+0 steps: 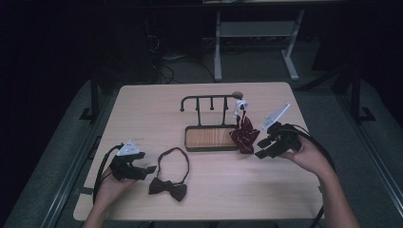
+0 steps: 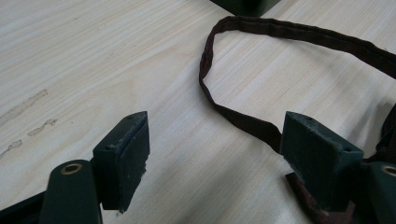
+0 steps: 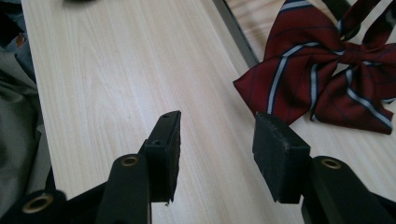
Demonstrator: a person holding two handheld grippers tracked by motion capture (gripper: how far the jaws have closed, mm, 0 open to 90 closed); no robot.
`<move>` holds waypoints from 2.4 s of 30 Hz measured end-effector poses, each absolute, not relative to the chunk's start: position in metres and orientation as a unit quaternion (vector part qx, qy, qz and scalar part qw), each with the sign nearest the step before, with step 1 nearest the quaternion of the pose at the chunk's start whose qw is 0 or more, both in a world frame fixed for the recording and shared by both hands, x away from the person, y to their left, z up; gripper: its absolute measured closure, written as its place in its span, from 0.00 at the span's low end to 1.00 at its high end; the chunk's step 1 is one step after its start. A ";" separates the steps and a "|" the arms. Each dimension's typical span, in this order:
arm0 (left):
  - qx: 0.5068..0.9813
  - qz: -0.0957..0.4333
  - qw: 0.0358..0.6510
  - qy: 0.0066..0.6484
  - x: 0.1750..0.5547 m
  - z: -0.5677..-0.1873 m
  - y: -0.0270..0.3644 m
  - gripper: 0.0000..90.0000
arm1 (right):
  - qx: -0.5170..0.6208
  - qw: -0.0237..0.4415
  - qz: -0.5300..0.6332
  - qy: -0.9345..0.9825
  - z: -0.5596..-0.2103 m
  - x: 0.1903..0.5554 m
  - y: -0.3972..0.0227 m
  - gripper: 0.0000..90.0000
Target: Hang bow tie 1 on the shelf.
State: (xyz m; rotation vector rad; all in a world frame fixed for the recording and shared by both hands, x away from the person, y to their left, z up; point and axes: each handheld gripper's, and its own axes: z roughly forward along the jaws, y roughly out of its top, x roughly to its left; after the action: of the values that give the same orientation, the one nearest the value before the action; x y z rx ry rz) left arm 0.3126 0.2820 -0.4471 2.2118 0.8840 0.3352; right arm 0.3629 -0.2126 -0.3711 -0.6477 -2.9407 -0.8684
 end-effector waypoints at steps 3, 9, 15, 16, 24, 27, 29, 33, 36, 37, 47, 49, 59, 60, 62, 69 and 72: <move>0.857 0.130 0.362 0.342 0.313 -0.448 0.281 0.27 | -0.208 0.004 -0.281 -0.937 -0.376 0.358 -0.214 0.55; 0.861 0.127 0.359 0.337 0.313 -0.447 0.280 0.30 | -0.213 0.004 -0.283 -0.935 -0.388 0.349 -0.215 0.51; 0.864 0.125 0.356 0.334 0.314 -0.446 0.278 0.33 | -0.213 0.003 -0.288 -0.934 -0.397 0.341 -0.216 0.49; 0.866 0.126 0.354 0.331 0.315 -0.445 0.277 0.33 | -0.213 0.004 -0.289 -0.933 -0.398 0.339 -0.215 0.49; 0.865 0.123 0.356 0.332 0.315 -0.445 0.274 0.36 | -0.213 0.001 -0.291 -0.933 -0.407 0.331 -0.212 0.45; 0.868 0.123 0.351 0.330 0.316 -0.442 0.274 0.39 | -0.218 0.001 -0.299 -0.929 -0.411 0.329 -0.213 0.44; 0.868 0.121 0.355 0.327 0.317 -0.441 0.273 0.41 | -0.219 -0.001 -0.304 -0.927 -0.414 0.327 -0.212 0.44; 0.870 0.123 0.351 0.324 0.317 -0.440 0.270 0.43 | -0.217 0.001 -0.292 -0.931 -0.423 0.326 -0.211 0.43; 0.870 0.120 0.351 0.326 0.319 -0.438 0.268 0.45 | -0.220 0.003 -0.294 -0.930 -0.425 0.323 -0.210 0.43; 0.871 0.121 0.349 0.325 0.320 -0.437 0.268 0.45 | -0.219 0.003 -0.293 -0.931 -0.426 0.322 -0.210 0.43; 0.885 0.112 0.324 0.314 0.332 -0.432 0.257 0.48 | -0.233 0.000 -0.301 -0.925 -0.425 0.310 -0.217 0.41; 0.891 0.110 0.310 0.312 0.336 -0.430 0.252 0.49 | -0.239 0.000 -0.304 -0.922 -0.424 0.309 -0.219 0.41; 0.906 0.089 0.278 0.306 0.361 -0.430 0.239 0.54 | -0.235 -0.005 -0.302 -0.924 -0.426 0.309 -0.219 0.40; 0.907 0.083 0.277 0.306 0.363 -0.431 0.238 0.56 | -0.234 -0.010 -0.299 -0.925 -0.426 0.310 -0.219 0.40; 0.909 0.076 0.273 0.306 0.368 -0.432 0.238 0.59 | -0.237 -0.010 -0.299 -0.924 -0.426 0.310 -0.219 0.40; 0.915 0.054 0.251 0.310 0.379 -0.442 0.239 0.74 | -0.233 -0.014 -0.300 -0.925 -0.425 0.309 -0.219 0.40; 0.918 0.052 0.249 0.305 0.379 -0.444 0.238 0.81 | -0.234 -0.015 -0.302 -0.924 -0.425 0.309 -0.219 0.40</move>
State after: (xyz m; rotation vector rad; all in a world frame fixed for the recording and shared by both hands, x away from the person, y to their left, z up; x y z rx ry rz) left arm 0.3793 0.2376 -0.4436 2.4991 0.8309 0.1422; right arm 0.3089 -0.2192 -0.4247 -0.7412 -2.9315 -0.9564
